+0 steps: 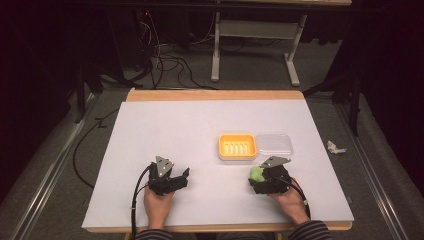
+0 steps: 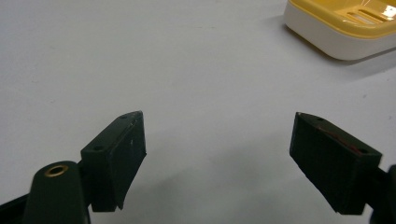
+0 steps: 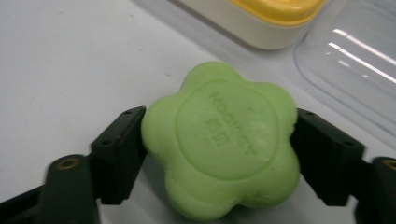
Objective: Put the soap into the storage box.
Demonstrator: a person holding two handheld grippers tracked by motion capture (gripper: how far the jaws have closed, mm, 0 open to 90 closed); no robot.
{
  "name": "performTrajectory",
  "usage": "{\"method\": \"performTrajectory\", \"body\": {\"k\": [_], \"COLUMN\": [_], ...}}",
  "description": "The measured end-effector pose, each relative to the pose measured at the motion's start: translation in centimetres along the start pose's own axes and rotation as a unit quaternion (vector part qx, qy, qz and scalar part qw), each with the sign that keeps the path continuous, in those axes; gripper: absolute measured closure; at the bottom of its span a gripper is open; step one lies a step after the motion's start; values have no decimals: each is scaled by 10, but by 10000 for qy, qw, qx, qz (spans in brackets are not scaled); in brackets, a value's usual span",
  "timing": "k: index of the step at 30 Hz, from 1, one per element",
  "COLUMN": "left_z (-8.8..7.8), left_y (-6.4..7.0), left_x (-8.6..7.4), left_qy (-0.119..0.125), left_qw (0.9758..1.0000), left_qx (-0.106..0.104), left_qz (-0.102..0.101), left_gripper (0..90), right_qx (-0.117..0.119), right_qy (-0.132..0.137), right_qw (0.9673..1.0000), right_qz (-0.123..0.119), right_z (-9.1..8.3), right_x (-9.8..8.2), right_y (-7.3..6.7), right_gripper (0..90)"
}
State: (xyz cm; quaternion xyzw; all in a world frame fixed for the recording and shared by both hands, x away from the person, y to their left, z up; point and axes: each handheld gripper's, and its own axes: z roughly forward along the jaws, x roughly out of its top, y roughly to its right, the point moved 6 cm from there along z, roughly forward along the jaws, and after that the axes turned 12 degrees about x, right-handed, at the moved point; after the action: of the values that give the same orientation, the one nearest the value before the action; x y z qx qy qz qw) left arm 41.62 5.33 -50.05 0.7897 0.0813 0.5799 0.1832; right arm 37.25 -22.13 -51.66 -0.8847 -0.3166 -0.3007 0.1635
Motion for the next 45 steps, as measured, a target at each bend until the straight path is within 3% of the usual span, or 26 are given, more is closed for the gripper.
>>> {"method": "performTrajectory", "body": {"k": [11, 14, 18, 29, 35, 45], "left_z": [0, 1, 2, 2, 1, 1], "left_y": [-1, -1, -1, -1, -1, 0], "left_x": [0, 0, 0, 0, 0, 0], "left_qy": [5, -18, -27, -26, -24, -23], "left_qw": [10000, 10000, 10000, 10000, 10000, 10000], "left_qx": [25, 33, 43, 35, 36, 36], "left_qz": [7, -34, -54, -66, -56, -32], "left_gripper": [191, 192, 193, 193, 193, 193], "right_qx": [57, 32, 95, 176, 211, 205], "right_qy": [3, -16, 7, 301, 358, 499], "right_qw": [10000, 9998, 9997, 9990, 9986, 9971], "right_qz": [-42, -193, -209, -282, -312, -535], "right_z": [0, -2, -4, -12, -21, -32], "right_x": [0, -1, -1, 3, 8, 31], "right_y": [0, -1, -2, -6, -7, -13], "right_gripper": [258, 259, 261, 263, 263, 265]}}
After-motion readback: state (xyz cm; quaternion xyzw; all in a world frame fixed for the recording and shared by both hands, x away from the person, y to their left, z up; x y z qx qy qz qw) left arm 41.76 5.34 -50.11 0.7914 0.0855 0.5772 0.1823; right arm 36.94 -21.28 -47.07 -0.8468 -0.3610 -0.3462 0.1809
